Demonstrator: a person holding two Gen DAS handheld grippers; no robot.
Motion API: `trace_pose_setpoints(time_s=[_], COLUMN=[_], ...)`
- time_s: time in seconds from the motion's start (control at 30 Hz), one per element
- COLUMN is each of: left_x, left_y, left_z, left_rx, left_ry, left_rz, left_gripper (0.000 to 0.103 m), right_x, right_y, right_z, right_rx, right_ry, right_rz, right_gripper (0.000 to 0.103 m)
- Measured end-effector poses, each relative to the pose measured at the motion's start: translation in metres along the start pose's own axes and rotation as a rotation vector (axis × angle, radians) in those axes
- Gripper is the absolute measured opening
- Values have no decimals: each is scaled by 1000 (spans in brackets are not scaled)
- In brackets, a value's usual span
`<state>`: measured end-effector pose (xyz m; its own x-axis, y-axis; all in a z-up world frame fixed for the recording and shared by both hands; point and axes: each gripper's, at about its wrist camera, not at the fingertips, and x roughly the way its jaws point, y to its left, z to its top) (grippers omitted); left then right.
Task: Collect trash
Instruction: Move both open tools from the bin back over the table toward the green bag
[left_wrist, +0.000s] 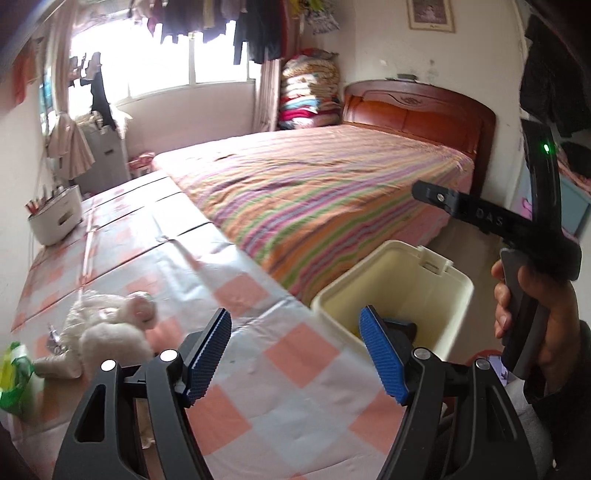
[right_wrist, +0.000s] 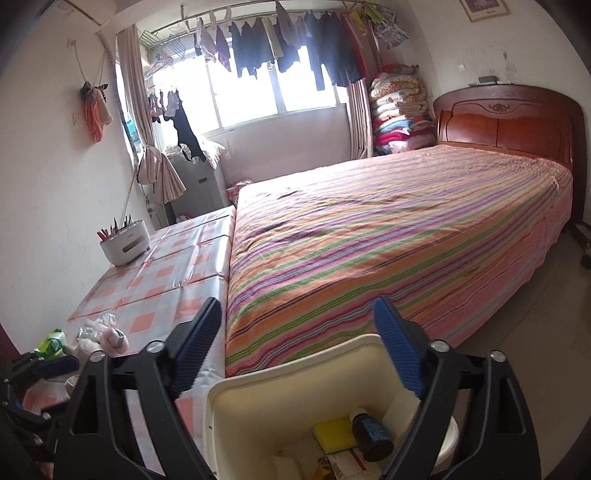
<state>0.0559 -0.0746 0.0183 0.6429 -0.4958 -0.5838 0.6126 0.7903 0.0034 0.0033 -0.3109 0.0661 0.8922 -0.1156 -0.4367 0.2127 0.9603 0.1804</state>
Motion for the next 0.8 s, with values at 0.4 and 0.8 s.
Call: trace_pose_setpoints(time_s=[0.4,0.8], left_x=[-37,-81], left_y=[100,182], left_z=[-3,-27], left_rx=[-285,-523], left_ry=[-77,-186], left_rz=[72,179], left_gripper=[74,88], right_x=[17,25], right_y=[74,135], right_z=[2,-5], right_rx=[-118,-191], right_ry=[-9,6], right_rz=[3,94], right_gripper=[96,96])
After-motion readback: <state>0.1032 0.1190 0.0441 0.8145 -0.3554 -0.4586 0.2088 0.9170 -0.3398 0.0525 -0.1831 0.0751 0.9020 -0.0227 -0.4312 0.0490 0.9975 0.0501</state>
